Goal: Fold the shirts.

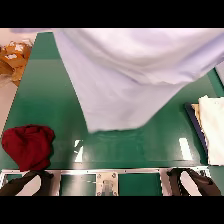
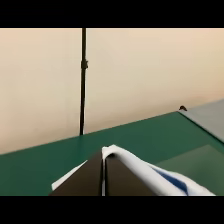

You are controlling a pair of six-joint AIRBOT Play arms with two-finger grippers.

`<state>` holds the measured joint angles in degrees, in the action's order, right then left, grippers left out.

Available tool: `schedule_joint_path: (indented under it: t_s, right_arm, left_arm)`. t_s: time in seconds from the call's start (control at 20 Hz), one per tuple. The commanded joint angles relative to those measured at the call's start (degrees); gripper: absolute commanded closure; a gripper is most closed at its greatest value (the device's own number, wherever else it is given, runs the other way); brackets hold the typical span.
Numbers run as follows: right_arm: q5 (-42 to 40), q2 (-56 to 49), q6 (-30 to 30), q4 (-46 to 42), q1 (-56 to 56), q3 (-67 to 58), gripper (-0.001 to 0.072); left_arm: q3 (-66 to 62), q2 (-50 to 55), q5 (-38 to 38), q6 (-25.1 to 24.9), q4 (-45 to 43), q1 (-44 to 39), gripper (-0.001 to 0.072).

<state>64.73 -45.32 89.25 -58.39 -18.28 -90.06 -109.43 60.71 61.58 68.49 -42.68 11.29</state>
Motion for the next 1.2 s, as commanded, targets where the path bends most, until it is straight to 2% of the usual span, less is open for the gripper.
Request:
schedule_joint_path:
  t_s: [0.0, 0.4, 0.55, 0.6, 0.65, 0.7, 0.85, 0.95, 1.0, 1.15]
  right_arm:
    - [-1.9, -9.2, -0.9, 1.3, 2.1, 4.5, 0.0702]
    - [-12.0, -44.9, -2.6, 1.2, 13.7, 8.0, 0.0702]
    - [-12.0, -52.2, -2.6, 1.2, 14.9, 8.0, 0.0700]
    - [-12.0, -52.8, -2.6, 0.9, 14.6, 8.0, 0.0650]
    - [-11.7, -52.5, -2.5, 0.7, 13.6, 7.6, 0.0472]
    - [-9.4, -52.0, -2.5, 0.7, 11.8, 6.0, 0.0374]
    - [2.1, -47.6, 1.0, -0.3, 4.5, 2.1, 0.0377]
    - [7.5, -43.0, 3.4, -5.3, 1.3, 3.6, 0.0407]
    - [9.5, -40.1, 4.1, -8.6, 0.6, 6.0, 0.0452]
    - [11.2, -29.4, 6.5, -10.2, 2.1, 20.9, 0.0428]
  left_arm:
    - [6.7, 6.8, 1.1, 0.0, 0.0, -0.2, 0.0688]
    - [14.2, 36.3, 1.0, 0.0, -1.4, -10.5, 0.0688]
    - [14.2, 43.2, -0.1, 0.1, -1.4, -12.7, 0.0688]
    - [14.1, 44.6, -0.5, 0.1, -1.5, -13.0, 0.0688]
    - [14.2, 45.2, -0.7, 0.1, -1.6, -13.0, 0.0688]
    - [14.2, 45.5, -0.7, 0.1, -2.0, -12.9, 0.0688]
    - [14.2, 45.4, 0.2, 0.1, -6.0, -12.8, 0.0687]
    - [14.2, 45.4, 1.2, 0.1, -9.4, -12.9, 0.0688]
    - [14.2, 45.4, 1.5, 0.1, -10.2, -12.8, 0.0688]
    - [14.2, 45.4, 2.8, 0.1, -11.4, -12.8, 0.0687]
